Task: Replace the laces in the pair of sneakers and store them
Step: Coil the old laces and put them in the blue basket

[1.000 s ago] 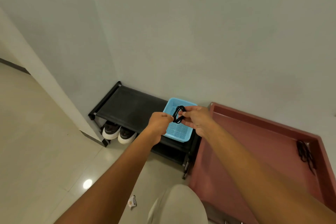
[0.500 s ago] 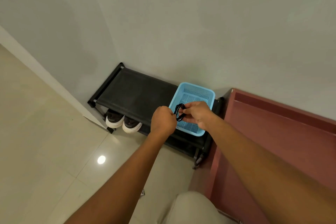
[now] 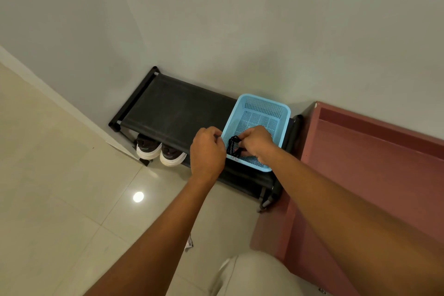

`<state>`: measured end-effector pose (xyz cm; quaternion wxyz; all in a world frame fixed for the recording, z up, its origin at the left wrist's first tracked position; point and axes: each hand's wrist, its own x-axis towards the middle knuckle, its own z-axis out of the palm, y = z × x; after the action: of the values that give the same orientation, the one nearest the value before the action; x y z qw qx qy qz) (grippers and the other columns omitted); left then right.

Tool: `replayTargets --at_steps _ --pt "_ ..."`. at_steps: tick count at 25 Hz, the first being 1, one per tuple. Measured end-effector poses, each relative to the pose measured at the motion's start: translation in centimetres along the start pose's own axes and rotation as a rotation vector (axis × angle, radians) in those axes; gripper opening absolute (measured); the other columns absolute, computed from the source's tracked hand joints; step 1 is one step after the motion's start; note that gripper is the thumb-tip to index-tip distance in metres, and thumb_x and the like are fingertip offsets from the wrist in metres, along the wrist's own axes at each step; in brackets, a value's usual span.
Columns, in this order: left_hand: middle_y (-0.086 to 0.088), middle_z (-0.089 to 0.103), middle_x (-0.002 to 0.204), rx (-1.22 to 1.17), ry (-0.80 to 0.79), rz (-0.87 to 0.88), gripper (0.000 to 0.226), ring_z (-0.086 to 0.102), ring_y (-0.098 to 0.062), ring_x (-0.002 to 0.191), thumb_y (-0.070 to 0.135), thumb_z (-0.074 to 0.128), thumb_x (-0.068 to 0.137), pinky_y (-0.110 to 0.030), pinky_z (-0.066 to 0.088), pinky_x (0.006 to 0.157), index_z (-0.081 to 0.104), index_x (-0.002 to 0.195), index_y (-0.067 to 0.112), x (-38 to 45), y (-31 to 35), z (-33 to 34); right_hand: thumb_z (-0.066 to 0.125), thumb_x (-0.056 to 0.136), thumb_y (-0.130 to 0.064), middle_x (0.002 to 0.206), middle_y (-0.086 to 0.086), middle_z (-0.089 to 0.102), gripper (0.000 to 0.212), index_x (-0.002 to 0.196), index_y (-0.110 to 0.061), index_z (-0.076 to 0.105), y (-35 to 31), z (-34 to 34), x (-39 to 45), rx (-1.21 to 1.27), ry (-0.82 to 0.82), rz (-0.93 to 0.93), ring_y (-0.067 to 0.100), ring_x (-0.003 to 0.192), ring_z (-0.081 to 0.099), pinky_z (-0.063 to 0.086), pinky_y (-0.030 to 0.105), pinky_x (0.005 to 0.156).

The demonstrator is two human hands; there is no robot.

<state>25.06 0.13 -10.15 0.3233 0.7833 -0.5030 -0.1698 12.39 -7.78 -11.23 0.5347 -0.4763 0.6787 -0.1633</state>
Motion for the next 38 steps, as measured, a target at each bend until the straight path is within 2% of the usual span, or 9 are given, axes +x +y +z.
replayTargets --at_steps 4,10,15,19,23,28,31,34,38 --pt "-0.002 0.065 0.102 -0.052 -0.006 -0.027 0.012 0.065 -0.013 0.091 0.012 0.062 0.097 -0.036 0.061 0.080 0.069 0.106 0.015 -0.2 -0.4 0.0 0.080 0.085 0.000 0.099 0.009 0.075 0.017 0.096 -0.012 0.077 0.0 0.7 0.8 -0.194 0.098 -0.077 0.025 0.095 0.072 0.061 0.042 0.089" --pt "-0.002 0.065 0.104 -0.056 -0.023 -0.058 0.015 0.063 -0.012 0.087 0.013 0.062 0.099 -0.022 0.054 0.074 0.070 0.111 0.016 -0.6 -0.8 0.1 0.084 0.081 -0.001 0.092 0.009 0.074 0.016 0.093 -0.007 0.075 0.1 0.9 1.4 -0.279 0.170 -0.037 0.025 0.081 0.072 0.064 0.040 0.070" --pt "-0.001 0.064 0.101 -0.075 -0.004 -0.053 0.018 0.062 -0.010 0.087 0.014 0.062 0.098 -0.024 0.055 0.076 0.069 0.115 0.015 -0.7 -1.1 0.3 0.087 0.078 -0.010 0.085 0.002 0.070 0.020 0.089 -0.012 0.069 0.9 0.3 1.2 -0.465 0.200 -0.086 0.015 0.068 0.061 0.037 0.023 0.046" --pt "-0.001 0.064 0.100 -0.083 0.001 -0.062 0.021 0.062 -0.010 0.088 0.014 0.062 0.098 -0.020 0.052 0.075 0.068 0.118 0.015 -0.6 -1.2 0.4 0.091 0.073 -0.010 0.077 0.001 0.069 0.025 0.086 -0.011 0.070 1.0 0.0 1.4 -0.529 0.155 -0.060 0.014 0.064 0.063 0.037 0.021 0.043" --pt "-0.001 0.065 0.103 -0.081 -0.014 -0.076 0.022 0.063 -0.010 0.088 0.014 0.063 0.099 -0.010 0.045 0.071 0.067 0.120 0.017 -0.6 -1.2 0.5 0.097 0.066 -0.013 0.093 0.003 0.074 0.039 0.098 -0.011 0.075 0.5 0.5 1.4 -0.592 0.049 -0.063 0.018 0.084 0.072 0.055 0.025 0.065" --pt "0.000 0.064 0.098 -0.095 -0.022 -0.091 0.025 0.063 -0.011 0.086 0.014 0.063 0.098 -0.029 0.056 0.081 0.066 0.123 0.015 -0.7 -1.3 0.0 0.081 0.081 -0.006 0.092 0.009 0.074 0.016 0.097 -0.004 0.075 0.3 -0.4 0.7 -0.531 0.060 -0.117 0.022 0.080 0.070 0.054 0.026 0.057" --pt "0.001 0.063 0.097 -0.095 -0.044 -0.080 0.030 0.062 -0.012 0.089 0.018 0.062 0.099 -0.036 0.057 0.087 0.062 0.129 0.014 -0.9 -1.3 -0.5 0.067 0.096 -0.012 0.101 0.019 0.073 0.021 0.104 0.007 0.071 0.1 -2.8 -1.2 -0.339 0.141 -0.216 0.031 0.089 0.071 0.061 0.042 0.076" --pt "-0.005 0.060 0.126 -0.071 -0.089 0.000 0.044 0.058 -0.021 0.118 0.026 0.060 0.101 -0.046 0.053 0.101 0.051 0.143 0.015 -1.6 0.3 -1.7 0.061 0.102 -0.026 0.116 0.009 0.071 0.030 0.124 -0.007 0.067 -0.3 -5.6 -4.3 -0.226 0.204 -0.375 0.017 0.094 0.067 0.056 0.032 0.083" --pt "-0.005 0.036 0.159 0.050 -0.141 0.231 0.061 0.030 -0.022 0.148 0.037 0.052 0.104 -0.050 0.033 0.117 0.029 0.158 0.019 -3.3 4.8 -3.3 0.058 0.103 -0.036 0.143 0.007 0.057 0.050 0.146 -0.010 0.052 0.1 -9.4 -8.3 -0.348 0.282 -0.569 0.024 0.132 0.053 0.042 0.039 0.111"
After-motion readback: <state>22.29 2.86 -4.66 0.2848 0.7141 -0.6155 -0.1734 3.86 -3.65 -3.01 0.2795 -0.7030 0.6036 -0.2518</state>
